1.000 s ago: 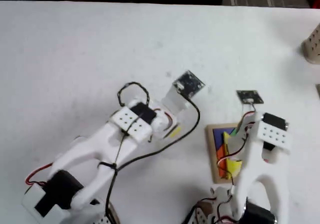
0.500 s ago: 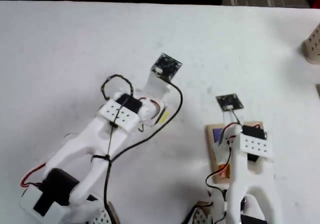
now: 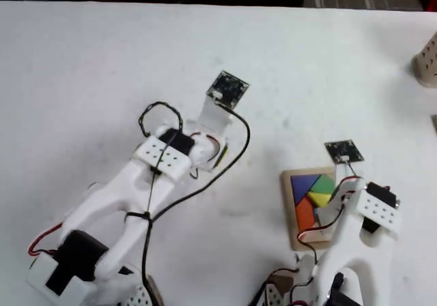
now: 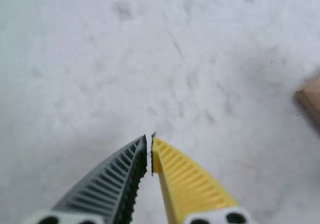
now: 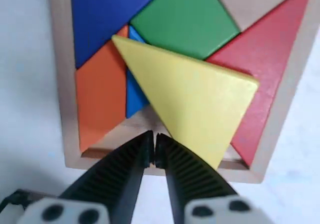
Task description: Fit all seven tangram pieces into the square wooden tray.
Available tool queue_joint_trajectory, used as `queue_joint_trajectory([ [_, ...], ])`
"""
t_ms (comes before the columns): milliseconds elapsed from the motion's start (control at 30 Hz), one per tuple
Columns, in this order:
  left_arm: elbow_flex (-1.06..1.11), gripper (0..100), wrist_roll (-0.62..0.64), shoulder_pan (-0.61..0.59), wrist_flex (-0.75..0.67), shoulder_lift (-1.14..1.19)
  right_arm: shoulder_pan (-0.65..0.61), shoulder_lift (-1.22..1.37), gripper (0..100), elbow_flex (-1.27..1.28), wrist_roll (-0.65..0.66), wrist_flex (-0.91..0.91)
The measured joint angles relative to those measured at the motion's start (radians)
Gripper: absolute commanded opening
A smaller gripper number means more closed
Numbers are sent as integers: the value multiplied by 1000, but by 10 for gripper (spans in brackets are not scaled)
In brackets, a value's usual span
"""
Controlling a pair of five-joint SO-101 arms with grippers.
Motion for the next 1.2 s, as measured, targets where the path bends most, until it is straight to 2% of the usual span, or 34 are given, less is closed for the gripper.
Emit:
queue_joint_trajectory([
  [300, 0, 46, 0, 0, 0, 0, 184, 0, 17, -55, 107, 0],
  [533, 0, 46, 0, 0, 0, 0, 284, 0, 17, -97, 124, -63],
  [633, 0, 46, 0, 0, 0, 0, 284, 0, 17, -97, 124, -64],
  [767, 0, 42, 0, -9, 0, 0, 270, 0, 17, -172, 77, 43],
  [967, 0, 41, 100, -149, -110, 0, 141, -58, 17, -183, 23, 216],
  [1067, 0, 24, 143, -190, -138, 0, 101, -72, 17, -100, 23, 201],
  [1200, 0, 22, 153, -204, -146, 0, 104, -72, 17, 29, 23, 44],
])
